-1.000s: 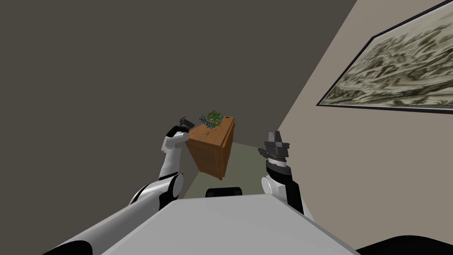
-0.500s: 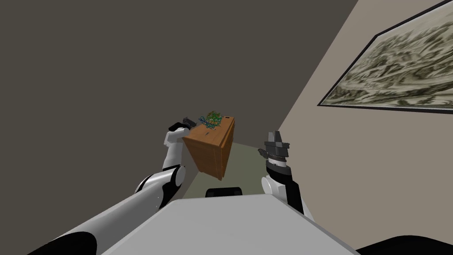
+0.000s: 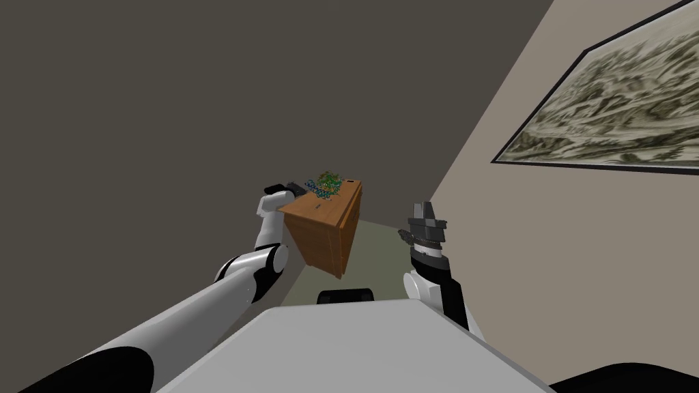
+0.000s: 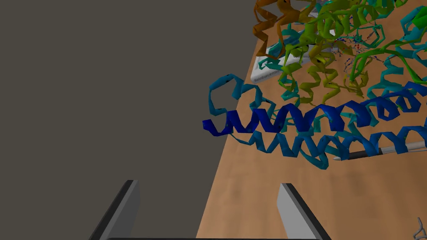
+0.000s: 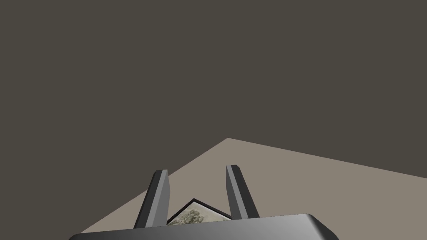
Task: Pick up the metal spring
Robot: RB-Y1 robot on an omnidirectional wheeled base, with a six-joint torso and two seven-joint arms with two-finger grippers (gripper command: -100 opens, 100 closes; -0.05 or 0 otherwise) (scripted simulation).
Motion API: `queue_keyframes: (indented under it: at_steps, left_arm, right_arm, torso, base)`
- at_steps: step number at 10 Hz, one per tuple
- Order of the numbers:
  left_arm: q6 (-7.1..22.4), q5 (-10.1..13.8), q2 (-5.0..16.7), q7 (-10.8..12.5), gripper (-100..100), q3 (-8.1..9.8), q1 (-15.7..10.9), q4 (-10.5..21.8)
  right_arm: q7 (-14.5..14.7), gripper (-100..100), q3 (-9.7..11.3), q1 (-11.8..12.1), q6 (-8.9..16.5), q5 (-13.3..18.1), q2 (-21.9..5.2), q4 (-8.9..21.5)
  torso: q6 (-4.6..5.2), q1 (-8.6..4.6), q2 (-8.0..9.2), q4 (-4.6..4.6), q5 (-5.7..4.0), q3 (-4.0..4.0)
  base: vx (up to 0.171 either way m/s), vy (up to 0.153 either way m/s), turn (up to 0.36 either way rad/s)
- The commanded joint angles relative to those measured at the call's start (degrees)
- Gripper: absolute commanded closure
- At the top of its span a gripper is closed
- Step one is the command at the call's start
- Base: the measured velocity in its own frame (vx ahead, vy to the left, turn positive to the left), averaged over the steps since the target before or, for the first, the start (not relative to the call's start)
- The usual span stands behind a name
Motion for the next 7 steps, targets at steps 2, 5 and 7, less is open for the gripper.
queue_keyframes:
  at_steps: [2,5,7]
  left_arm:
    - [4.81,-0.24,0.94,2.56,-100,0.33,-4.03,4.10]
    - [9.53,-0.38,1.79,4.15,-100,0.41,-6.44,7.49]
    - [10.33,-0.38,1.79,4.15,-100,0.41,-6.83,10.09]
  right_arm:
    - [0.00,0,0.00,0.00,0.00,0.00,0.00,0.00]
    - [0.00,0,0.00,0.00,0.00,0.00,0.00,0.00]
    - [0.00,0,0.00,0.00,0.00,0.00,0.00,0.00]
  torso:
    - [0.00,-0.01,-0.01,-0.01,0.00,-0.01]
    - [-0.01,0.04,0.01,-0.02,0.02,-0.01]
    - [0.00,0.01,-0.02,-0.02,0.01,-0.02]
  base:
    - [0.023,-0.028,0.004]
    - [0.017,-0.018,-0.002]
    - [0.015,-0.014,-0.002]
